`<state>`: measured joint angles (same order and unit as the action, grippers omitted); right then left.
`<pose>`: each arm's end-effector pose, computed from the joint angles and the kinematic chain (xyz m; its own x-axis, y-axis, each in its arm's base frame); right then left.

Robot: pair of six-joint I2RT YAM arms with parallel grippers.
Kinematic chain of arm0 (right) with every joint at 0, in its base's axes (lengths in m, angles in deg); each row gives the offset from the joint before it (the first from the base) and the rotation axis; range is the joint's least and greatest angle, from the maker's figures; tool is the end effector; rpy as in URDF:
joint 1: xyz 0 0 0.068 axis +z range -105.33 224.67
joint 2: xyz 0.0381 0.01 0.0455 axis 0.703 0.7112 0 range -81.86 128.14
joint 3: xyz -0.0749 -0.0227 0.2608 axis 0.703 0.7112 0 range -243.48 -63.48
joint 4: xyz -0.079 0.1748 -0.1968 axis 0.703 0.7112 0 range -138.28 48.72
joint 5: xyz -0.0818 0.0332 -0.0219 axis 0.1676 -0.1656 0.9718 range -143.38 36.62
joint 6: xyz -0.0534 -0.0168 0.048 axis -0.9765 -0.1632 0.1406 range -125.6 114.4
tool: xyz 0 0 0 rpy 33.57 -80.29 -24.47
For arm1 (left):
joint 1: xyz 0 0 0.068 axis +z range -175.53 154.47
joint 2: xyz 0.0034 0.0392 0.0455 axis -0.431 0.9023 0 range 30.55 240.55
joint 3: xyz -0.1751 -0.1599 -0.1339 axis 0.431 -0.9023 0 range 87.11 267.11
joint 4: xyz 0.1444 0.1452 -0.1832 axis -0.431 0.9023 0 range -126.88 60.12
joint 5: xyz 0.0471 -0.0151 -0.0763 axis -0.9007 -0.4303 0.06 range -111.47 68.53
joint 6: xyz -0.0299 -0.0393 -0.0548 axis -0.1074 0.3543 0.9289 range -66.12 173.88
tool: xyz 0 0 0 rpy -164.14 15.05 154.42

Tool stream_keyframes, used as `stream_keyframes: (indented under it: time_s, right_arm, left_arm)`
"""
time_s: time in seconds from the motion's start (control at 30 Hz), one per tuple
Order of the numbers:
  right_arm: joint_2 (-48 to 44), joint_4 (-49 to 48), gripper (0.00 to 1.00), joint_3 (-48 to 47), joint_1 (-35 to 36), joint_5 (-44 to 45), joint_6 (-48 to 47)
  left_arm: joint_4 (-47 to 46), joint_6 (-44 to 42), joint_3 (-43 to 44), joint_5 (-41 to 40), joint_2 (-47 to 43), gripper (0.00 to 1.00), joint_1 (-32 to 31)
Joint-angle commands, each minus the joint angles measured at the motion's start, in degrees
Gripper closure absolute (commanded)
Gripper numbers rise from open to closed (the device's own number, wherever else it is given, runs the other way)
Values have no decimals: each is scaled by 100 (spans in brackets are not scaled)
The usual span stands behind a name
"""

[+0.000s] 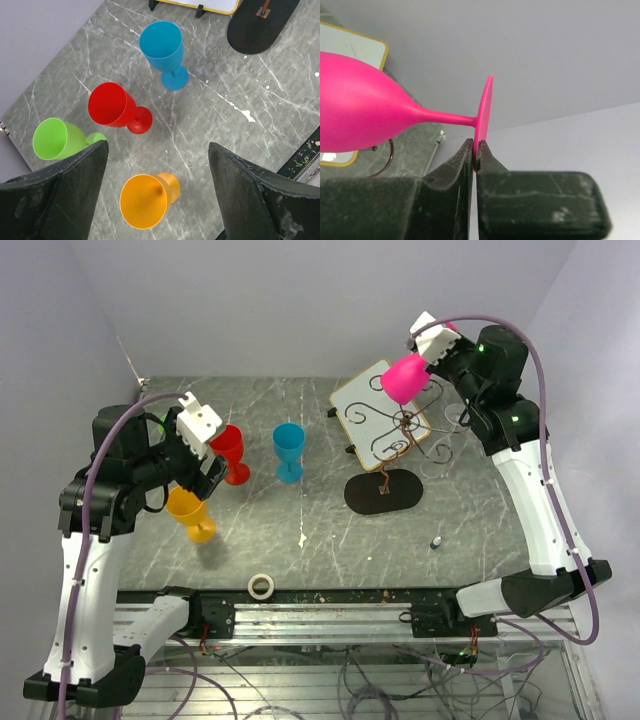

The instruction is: Place the wine glass upside down on the wine glass rack

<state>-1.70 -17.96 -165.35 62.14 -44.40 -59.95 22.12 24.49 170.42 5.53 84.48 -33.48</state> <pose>0.3149 0.0890 0.5045 0.0382 -0.8294 -0.5574 -0.2034 0.5396 -0.8170 0.1677 -0.0517 0.4422 -0.1743 0.4658 -0.8676 0.6881 0.6878 0.2310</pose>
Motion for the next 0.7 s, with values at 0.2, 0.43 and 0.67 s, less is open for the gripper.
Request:
stream_keyframes:
  time_s: [0.2, 0.43, 0.67]
  right_arm:
    - [26, -42, 100, -155, 259, 362, -64]
    - [18, 69, 100, -847, 128, 323, 235]
    - [156, -550, 100, -829, 63, 756, 246]
  left_arm:
    - [-343, 179, 133, 351, 128, 11, 96]
    - [-391, 171, 104, 437, 140, 12, 96]
    - [-391, 186, 30, 483, 76, 12, 97]
